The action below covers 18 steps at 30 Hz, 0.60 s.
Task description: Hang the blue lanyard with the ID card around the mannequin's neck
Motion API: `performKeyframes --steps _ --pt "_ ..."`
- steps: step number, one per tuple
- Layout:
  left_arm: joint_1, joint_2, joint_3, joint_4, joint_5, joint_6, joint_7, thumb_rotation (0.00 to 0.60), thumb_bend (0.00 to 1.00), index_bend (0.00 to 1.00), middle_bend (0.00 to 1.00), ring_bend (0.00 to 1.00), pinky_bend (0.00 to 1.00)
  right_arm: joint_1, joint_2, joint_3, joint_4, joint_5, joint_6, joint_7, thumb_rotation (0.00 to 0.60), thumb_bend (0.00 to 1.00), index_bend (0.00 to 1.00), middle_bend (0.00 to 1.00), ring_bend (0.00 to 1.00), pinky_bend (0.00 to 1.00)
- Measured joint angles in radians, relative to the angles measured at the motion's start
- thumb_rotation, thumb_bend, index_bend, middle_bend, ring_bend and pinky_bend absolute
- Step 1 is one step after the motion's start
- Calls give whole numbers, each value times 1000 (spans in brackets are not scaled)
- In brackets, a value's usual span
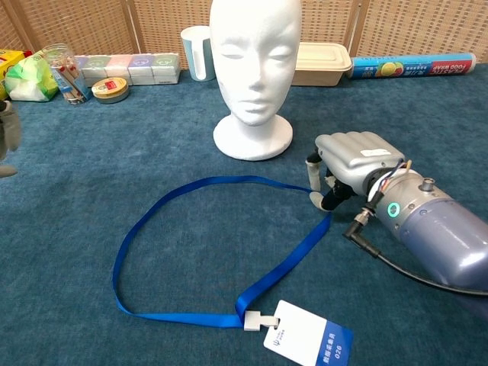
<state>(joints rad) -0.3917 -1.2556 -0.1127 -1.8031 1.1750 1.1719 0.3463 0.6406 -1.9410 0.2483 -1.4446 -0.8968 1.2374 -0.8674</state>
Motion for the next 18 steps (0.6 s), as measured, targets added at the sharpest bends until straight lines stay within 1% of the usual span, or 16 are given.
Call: performKeyframes --steps 1,4,7,13,18 --pt "-10 -9 -5 -2 -5 -2 20 572 223 530 778 831 784 0 1 -2 -4 -3 0 5 556 509 604 921 1000 1000" --pt "-38 -37 -18 -6 -21 -7 82 567 222 530 850 923 845 -2 4 -5 -14 -9 1 17 558 508 604 921 1000 1000" --pt "-71 -75 -30 -7 -52 -16 154 568 222 530 911 987 889 -3 11 -7 -24 -16 3 27 559 508 605 921 1000 1000" --pt "-142 -179 -47 1 -134 -30 292 570 223 530 943 1000 924 -10 29 -13 -41 -19 4 42 560 509 605 921 1000 1000" --pt "-182 -263 -60 24 -192 -21 357 569 229 530 984 1000 981 -14 42 -17 -49 -22 1 58 557 509 605 921 1000 1000"
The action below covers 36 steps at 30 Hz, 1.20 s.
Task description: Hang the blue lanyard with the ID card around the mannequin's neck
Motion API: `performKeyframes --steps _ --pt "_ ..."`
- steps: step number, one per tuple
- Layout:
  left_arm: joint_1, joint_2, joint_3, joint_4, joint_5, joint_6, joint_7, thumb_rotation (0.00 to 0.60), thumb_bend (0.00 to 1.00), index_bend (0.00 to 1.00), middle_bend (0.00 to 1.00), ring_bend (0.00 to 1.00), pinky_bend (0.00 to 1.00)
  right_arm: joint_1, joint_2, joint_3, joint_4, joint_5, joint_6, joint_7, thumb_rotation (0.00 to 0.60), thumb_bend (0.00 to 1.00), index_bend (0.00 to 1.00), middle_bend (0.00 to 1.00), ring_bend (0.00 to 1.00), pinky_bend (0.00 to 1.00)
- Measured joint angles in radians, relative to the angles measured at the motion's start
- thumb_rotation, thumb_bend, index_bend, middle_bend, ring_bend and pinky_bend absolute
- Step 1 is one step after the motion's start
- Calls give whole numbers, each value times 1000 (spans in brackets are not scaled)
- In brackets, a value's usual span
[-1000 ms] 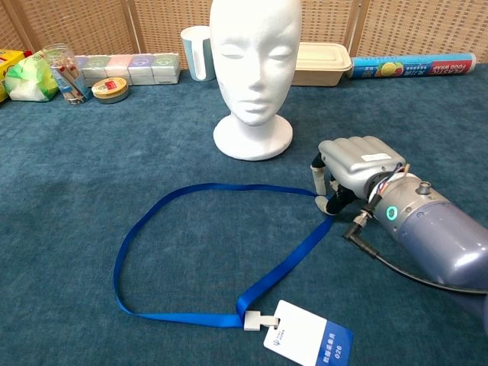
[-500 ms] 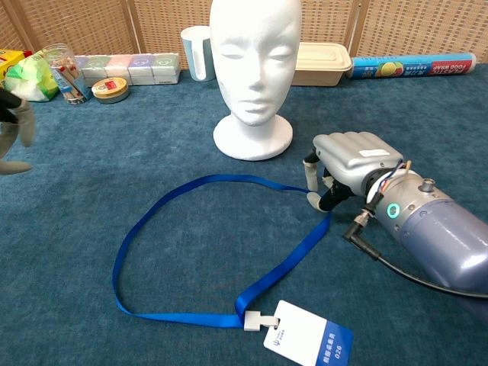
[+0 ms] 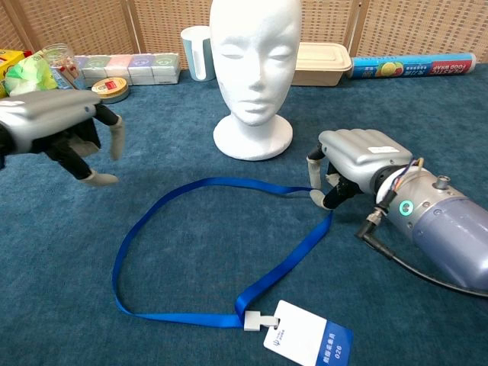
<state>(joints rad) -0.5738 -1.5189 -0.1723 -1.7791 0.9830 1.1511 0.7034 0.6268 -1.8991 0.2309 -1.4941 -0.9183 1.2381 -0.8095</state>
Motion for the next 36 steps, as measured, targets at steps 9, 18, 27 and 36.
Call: performKeyframes --steps 9,18,27,36 --pt "-54 -115 -24 47 -96 48 100 598 246 530 1000 1000 1000 -7 18 -8 -10 1 -9 25 559 510 606 921 1000 1000" --pt "-99 -221 -43 112 -200 70 145 597 255 530 1000 1000 1000 -13 37 -13 -12 9 -19 47 556 510 606 921 1000 1000" --pt "-127 -257 -47 156 -234 64 152 599 261 530 1000 1000 1000 -12 39 -17 -3 20 -30 59 557 511 607 921 1000 1000" --pt "-150 -291 -58 191 -273 51 144 598 260 530 1000 1000 1000 -9 40 -17 5 28 -38 66 556 510 607 921 1000 1000"
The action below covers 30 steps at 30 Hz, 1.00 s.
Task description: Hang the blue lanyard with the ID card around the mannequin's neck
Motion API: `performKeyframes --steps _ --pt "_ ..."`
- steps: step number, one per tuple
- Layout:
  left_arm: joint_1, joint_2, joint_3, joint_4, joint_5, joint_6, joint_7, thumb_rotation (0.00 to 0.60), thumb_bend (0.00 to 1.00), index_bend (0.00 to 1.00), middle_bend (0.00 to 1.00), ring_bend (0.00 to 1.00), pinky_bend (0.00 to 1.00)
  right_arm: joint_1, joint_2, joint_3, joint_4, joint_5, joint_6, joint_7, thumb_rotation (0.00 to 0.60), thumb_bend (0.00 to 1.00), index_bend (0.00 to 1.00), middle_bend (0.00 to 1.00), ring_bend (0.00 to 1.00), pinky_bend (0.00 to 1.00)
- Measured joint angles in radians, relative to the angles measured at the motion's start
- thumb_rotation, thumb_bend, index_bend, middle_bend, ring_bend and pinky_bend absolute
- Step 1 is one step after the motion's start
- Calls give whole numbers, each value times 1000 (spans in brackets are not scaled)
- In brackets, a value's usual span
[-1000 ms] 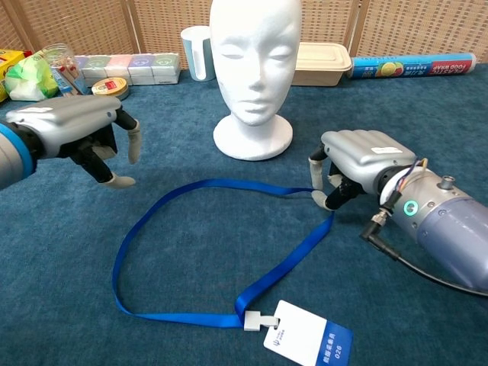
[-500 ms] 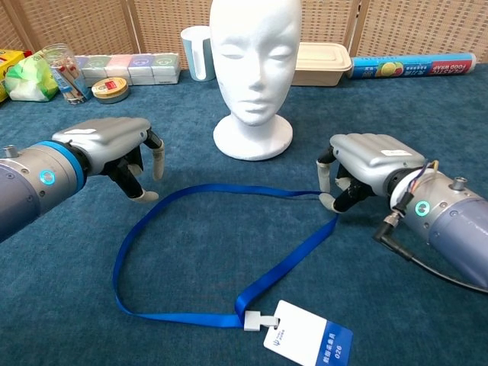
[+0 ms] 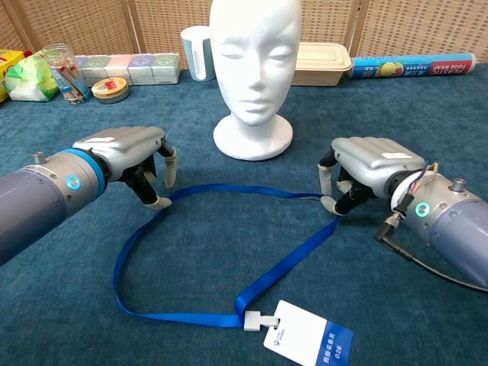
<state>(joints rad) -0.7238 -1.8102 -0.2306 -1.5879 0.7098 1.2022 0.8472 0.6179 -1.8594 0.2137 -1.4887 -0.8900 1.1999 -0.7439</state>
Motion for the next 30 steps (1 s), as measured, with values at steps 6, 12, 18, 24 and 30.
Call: performKeyframes --steps 6,12,18,24,30 --pt "-9 -17 -12 16 -21 -7 -18 597 260 530 1000 1000 1000 0 1 -3 7 6 -6 6 556 511 607 921 1000 1000" --pt "-17 -30 -18 18 -28 6 -24 594 260 530 1000 1000 1000 0 3 -2 11 8 -9 15 558 511 607 921 1000 1000" --pt "-23 -34 -19 26 -37 7 -27 599 259 529 1000 1000 1000 0 6 -5 14 13 -15 21 559 511 607 921 1000 1000" --pt "-27 -35 -18 36 -35 14 -27 598 260 512 1000 1000 1000 1 7 -5 13 18 -22 28 560 511 608 921 1000 1000" --pt "-35 -37 -17 47 -56 10 -14 599 259 503 1000 1000 1000 2 9 -7 13 21 -28 35 558 511 608 921 1000 1000"
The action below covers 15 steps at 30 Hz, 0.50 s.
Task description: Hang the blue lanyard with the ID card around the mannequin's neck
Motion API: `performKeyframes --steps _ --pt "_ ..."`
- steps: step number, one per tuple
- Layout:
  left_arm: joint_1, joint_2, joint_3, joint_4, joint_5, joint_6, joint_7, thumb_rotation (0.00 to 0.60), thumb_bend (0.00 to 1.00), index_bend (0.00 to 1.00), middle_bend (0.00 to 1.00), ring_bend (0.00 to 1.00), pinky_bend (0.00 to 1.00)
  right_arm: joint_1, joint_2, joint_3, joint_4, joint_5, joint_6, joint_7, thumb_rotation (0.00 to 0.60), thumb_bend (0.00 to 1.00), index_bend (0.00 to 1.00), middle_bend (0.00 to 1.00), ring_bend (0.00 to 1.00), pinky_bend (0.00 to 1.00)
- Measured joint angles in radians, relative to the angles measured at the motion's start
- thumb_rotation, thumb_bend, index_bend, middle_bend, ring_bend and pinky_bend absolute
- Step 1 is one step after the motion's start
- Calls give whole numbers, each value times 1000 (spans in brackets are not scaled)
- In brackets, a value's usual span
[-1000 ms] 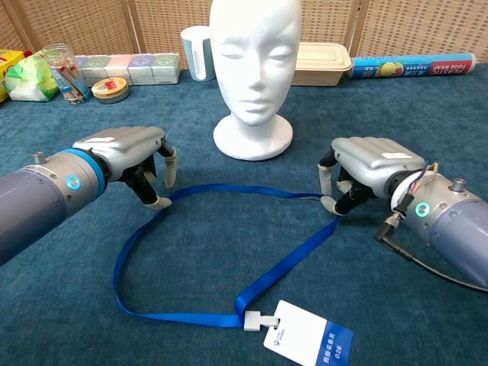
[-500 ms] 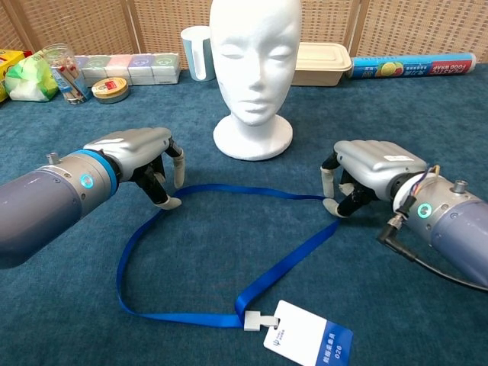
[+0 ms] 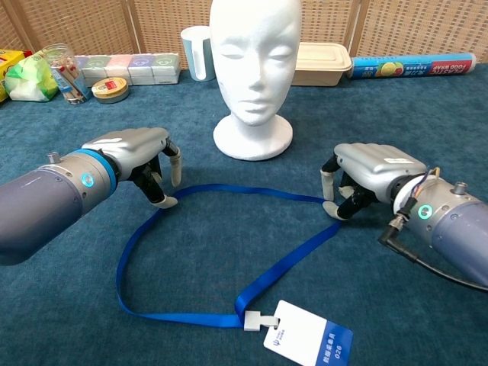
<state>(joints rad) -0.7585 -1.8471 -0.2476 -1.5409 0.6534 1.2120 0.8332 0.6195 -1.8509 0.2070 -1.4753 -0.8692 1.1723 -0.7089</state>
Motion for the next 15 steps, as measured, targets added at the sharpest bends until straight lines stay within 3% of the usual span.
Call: performKeyframes --steps 15 --pt "-22 5 -5 19 -47 -13 24 598 271 503 1000 1000 1000 4 -2 0 5 12 -8 10 558 512 610 921 1000 1000"
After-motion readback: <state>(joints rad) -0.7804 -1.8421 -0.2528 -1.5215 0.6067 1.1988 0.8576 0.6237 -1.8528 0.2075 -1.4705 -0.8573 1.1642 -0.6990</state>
